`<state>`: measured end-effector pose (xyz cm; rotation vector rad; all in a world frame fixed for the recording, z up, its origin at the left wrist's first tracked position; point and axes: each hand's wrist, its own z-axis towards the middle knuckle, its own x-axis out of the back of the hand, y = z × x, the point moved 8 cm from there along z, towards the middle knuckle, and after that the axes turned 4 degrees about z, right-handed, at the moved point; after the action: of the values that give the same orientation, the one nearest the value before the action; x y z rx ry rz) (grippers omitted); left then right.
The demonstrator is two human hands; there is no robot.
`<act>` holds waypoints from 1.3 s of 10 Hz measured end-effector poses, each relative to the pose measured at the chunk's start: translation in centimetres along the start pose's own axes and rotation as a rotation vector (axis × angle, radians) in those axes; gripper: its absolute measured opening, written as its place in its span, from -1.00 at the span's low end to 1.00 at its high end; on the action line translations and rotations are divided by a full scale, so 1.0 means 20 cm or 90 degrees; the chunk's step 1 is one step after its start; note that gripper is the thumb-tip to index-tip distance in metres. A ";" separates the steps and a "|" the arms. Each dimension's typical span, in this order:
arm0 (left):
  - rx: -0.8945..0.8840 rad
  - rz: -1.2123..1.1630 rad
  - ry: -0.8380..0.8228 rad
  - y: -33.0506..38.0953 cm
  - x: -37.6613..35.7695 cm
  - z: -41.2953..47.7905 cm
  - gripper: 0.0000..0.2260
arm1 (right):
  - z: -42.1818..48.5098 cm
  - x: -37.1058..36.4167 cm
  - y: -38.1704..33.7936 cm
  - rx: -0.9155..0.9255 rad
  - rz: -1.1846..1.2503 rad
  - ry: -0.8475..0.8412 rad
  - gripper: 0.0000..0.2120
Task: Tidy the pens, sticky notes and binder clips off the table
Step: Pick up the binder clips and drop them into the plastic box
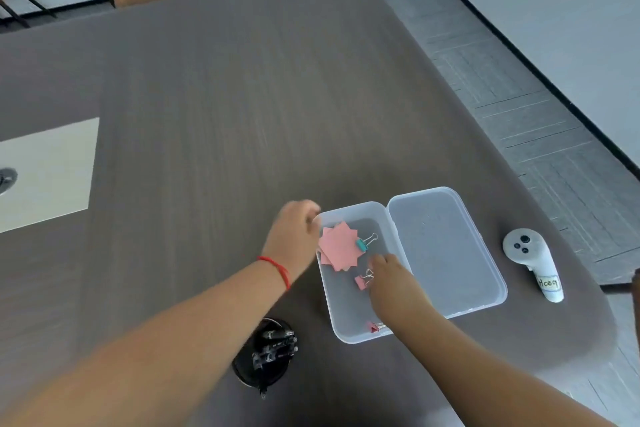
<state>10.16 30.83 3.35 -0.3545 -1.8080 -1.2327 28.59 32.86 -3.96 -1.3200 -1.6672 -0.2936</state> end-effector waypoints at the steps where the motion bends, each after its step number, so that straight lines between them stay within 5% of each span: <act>1: 0.146 0.083 -0.027 -0.38 0.06 0.03 -0.64 | -0.01 0.02 -0.02 0.010 -0.005 0.014 -0.69; 2: 0.203 0.293 -0.267 -0.65 -0.08 -0.04 -0.56 | -0.05 0.07 -0.05 0.021 0.023 0.055 -0.71; 3: 0.197 0.293 -0.326 -0.74 -0.20 -0.09 -0.56 | -0.06 0.07 -0.05 0.024 -0.003 0.051 -0.64; 5: 0.144 0.243 -0.277 -0.73 -0.26 -0.09 -0.66 | -0.10 0.15 -0.40 0.213 0.128 0.120 -0.76; 6: 0.101 0.219 -0.266 -0.75 -0.25 -0.10 -0.76 | -0.02 0.05 -0.69 0.333 0.088 0.067 -0.73; 7: 0.117 0.167 -0.226 -0.81 -0.19 -0.11 -0.86 | 0.16 -0.17 -0.83 0.275 0.000 -0.056 -0.61; 9: 0.273 -0.075 -0.053 -0.90 0.07 -0.17 -0.83 | 0.38 -0.32 -0.85 0.164 -0.121 -0.055 -0.48; 11: 0.184 -0.218 0.050 -0.60 0.31 -0.13 -0.79 | 0.38 -0.28 -0.77 0.119 -0.105 -0.075 -0.69; 13: 0.007 -0.269 0.013 -0.08 0.31 -0.02 -0.76 | 0.12 -0.05 -0.79 0.154 -0.015 -0.063 -0.91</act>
<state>5.84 28.37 7.31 0.0542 -1.9301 -1.5038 13.93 27.75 -0.38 -1.1496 -1.7409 -0.0385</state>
